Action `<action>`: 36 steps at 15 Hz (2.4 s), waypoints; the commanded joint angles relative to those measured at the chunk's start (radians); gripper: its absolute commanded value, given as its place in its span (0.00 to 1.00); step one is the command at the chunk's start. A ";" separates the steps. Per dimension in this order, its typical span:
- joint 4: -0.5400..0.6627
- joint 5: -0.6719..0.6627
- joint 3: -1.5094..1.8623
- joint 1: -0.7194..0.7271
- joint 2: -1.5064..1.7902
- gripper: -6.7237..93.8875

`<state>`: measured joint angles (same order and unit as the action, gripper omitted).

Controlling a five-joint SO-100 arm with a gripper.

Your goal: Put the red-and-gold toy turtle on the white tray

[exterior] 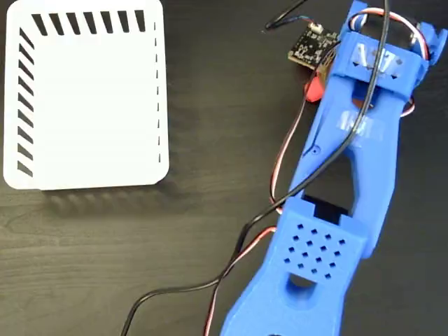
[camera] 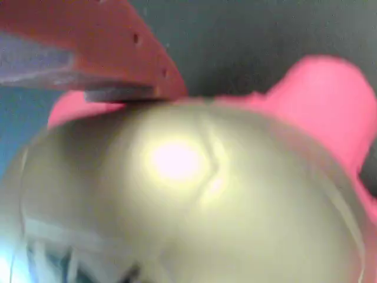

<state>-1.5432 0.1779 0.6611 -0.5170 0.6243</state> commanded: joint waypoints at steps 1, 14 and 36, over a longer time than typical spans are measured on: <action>-0.008 0.015 0.003 0.000 0.020 0.27; 0.230 0.011 0.374 0.000 0.531 0.06; 0.179 0.127 0.614 0.819 0.753 0.06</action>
<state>-1.3698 0.2915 1.3392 0.2869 1.3576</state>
